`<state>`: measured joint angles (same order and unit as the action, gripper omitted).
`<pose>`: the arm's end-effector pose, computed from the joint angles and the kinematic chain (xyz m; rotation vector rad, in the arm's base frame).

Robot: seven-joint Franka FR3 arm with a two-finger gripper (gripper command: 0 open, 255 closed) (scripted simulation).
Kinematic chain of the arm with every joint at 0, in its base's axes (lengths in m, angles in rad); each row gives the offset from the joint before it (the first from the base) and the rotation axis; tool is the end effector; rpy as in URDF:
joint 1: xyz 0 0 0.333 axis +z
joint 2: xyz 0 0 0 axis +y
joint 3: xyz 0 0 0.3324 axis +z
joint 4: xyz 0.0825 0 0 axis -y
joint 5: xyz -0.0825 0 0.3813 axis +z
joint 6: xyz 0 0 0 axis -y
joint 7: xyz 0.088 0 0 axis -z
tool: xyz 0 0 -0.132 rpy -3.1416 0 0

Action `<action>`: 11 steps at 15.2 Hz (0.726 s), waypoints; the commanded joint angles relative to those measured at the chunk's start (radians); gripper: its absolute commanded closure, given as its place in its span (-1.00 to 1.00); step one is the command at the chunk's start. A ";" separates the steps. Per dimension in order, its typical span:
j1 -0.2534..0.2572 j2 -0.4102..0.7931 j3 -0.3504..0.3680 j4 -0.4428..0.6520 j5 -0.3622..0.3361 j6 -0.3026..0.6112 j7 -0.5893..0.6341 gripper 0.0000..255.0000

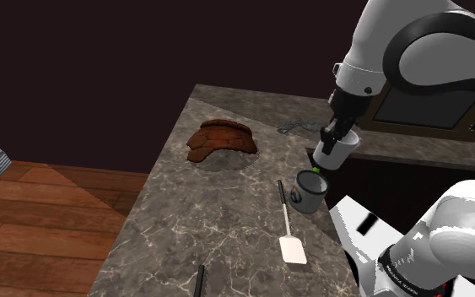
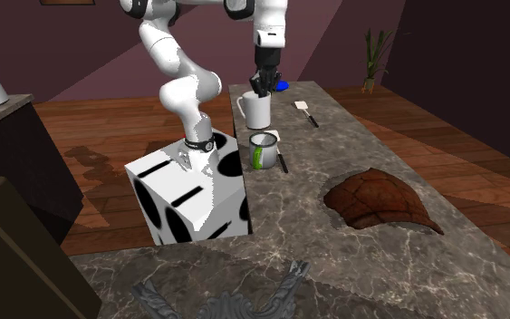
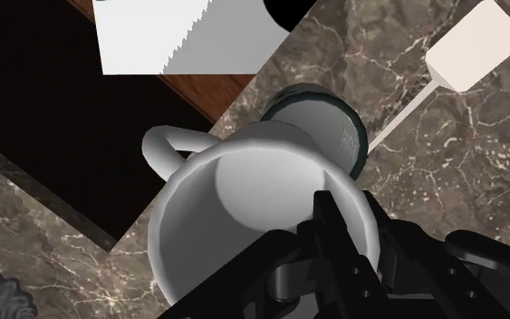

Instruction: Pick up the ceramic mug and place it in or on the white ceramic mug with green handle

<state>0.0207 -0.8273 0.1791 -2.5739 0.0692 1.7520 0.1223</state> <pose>0.2839 0.0707 0.4972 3.0784 0.0117 0.0101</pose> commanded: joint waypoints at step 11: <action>0.008 0.013 0.018 -0.149 0.016 0.162 0.006 1.00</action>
<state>0.0279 -0.8138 0.1963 -2.7112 0.0837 1.9024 0.1282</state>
